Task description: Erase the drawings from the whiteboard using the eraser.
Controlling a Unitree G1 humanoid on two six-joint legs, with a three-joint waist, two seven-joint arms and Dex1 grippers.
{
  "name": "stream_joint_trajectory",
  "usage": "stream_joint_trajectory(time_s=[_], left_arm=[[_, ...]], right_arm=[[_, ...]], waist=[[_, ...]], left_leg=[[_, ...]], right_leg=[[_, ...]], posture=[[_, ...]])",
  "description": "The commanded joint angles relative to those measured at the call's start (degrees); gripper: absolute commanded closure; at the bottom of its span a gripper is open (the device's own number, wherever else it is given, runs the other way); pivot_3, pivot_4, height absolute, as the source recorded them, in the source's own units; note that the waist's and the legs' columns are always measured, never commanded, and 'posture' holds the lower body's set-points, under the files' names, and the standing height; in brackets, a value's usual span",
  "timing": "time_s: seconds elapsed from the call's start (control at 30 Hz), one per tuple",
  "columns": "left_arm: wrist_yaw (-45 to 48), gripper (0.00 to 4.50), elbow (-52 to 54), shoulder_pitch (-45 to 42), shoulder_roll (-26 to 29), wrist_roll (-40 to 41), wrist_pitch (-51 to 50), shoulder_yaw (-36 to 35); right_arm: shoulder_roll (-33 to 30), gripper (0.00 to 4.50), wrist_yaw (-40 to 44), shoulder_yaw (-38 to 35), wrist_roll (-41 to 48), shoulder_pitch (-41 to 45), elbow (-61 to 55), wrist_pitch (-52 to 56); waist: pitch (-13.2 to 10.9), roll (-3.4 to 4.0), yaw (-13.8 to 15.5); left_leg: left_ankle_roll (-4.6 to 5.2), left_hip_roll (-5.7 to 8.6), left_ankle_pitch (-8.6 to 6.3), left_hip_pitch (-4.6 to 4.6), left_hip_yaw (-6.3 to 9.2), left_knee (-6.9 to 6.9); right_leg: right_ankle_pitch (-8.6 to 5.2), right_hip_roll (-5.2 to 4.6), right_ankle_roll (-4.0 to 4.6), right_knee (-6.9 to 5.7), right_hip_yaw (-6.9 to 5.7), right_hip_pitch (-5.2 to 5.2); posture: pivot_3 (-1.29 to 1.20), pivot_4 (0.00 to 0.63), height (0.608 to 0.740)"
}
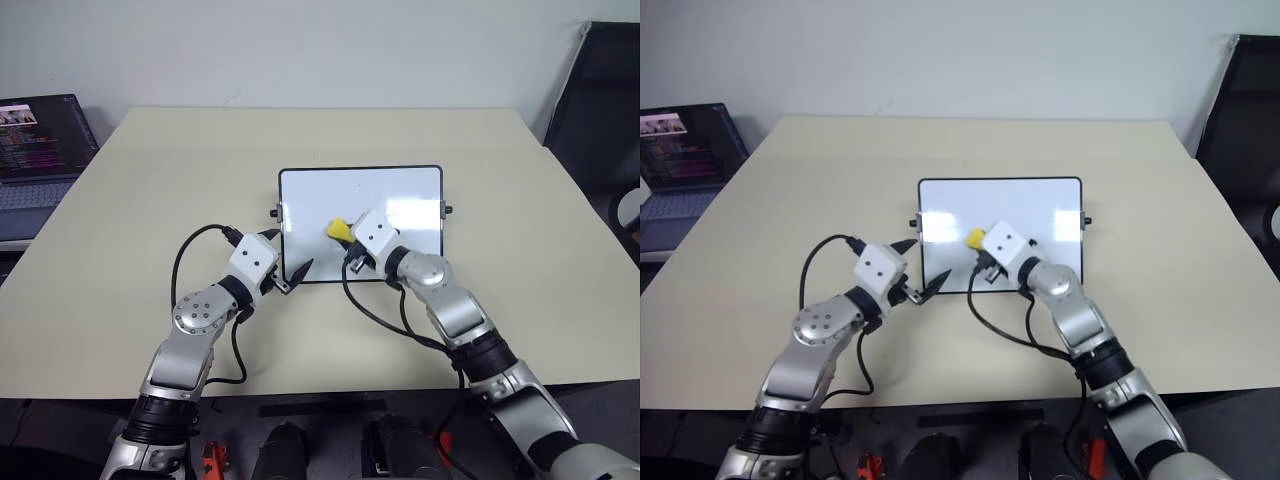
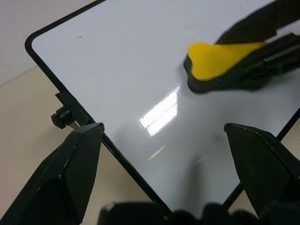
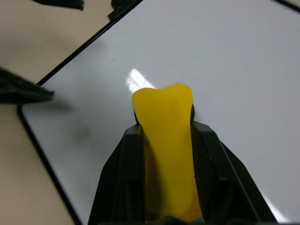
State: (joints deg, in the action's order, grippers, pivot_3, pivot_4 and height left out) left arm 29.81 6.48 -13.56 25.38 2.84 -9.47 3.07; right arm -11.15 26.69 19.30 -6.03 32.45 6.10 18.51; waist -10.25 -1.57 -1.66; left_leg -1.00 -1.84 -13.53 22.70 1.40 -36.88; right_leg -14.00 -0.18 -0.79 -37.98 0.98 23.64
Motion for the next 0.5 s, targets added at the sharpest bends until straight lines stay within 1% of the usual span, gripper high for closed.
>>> stream_joint_trajectory(time_s=[0.03, 0.1, 0.27, 0.4, 0.5], left_arm=[[-0.13, 0.00, 2.74, -0.02, 0.20, 0.20, 0.64, -0.75], [-0.05, 0.00, 2.93, 0.03, 0.08, 0.31, 0.58, -0.62], [2.20, 0.00, 2.36, -1.79, -1.73, 1.76, 2.38, 1.31], [7.89, 0.00, 0.82, -6.23, -5.03, 8.92, 1.10, 1.71], [14.64, 0.00, -0.44, -8.90, -5.90, 13.72, -1.36, 3.30]], right_arm=[[-0.60, 3.48, 0.52, -2.71, 1.50, -0.81, -4.63, 1.22], [-0.70, 3.48, 0.56, -3.97, 2.44, -1.09, -5.93, 1.12], [-1.69, 3.48, 1.21, -10.50, 7.31, -0.97, -12.30, 4.61], [-6.55, 3.48, 1.12, -15.17, 8.59, -2.24, -19.11, 11.36], [-9.84, 3.48, 0.07, -19.10, 9.56, -3.56, -23.32, 18.09]], waist=[[-0.01, 0.01, 0.00], [-0.01, 0.01, 0.01], [-0.02, 0.01, 0.05], [-0.04, -0.02, 0.54], [-0.04, -0.02, 0.51]], left_leg=[[0.00, 0.00, 0.00, 0.00, 0.00, 0.00], [0.00, 0.00, 0.00, 0.03, 0.00, 0.00], [0.00, 0.02, 0.00, 0.24, -0.01, 0.02], [-0.01, 0.06, 0.00, 0.27, 0.00, 0.01], [-0.01, 0.07, 0.00, 0.25, -0.03, 0.00]], right_leg=[[0.00, 0.00, 0.00, 0.00, 0.00, 0.00], [0.00, 0.00, 0.00, 0.01, -0.01, 0.04], [-0.01, 0.00, -0.01, 0.03, -0.01, 0.20], [-0.01, -0.02, -0.03, 0.05, -0.04, 0.20], [-0.02, -0.02, -0.03, 0.07, 0.00, 0.18]], posture=[[0.00, 0.150, 0.740], [0.00, 0.150, 0.740], [0.00, 0.150, 0.740], [0.00, 0.150, 0.740], [0.00, 0.150, 0.740]])
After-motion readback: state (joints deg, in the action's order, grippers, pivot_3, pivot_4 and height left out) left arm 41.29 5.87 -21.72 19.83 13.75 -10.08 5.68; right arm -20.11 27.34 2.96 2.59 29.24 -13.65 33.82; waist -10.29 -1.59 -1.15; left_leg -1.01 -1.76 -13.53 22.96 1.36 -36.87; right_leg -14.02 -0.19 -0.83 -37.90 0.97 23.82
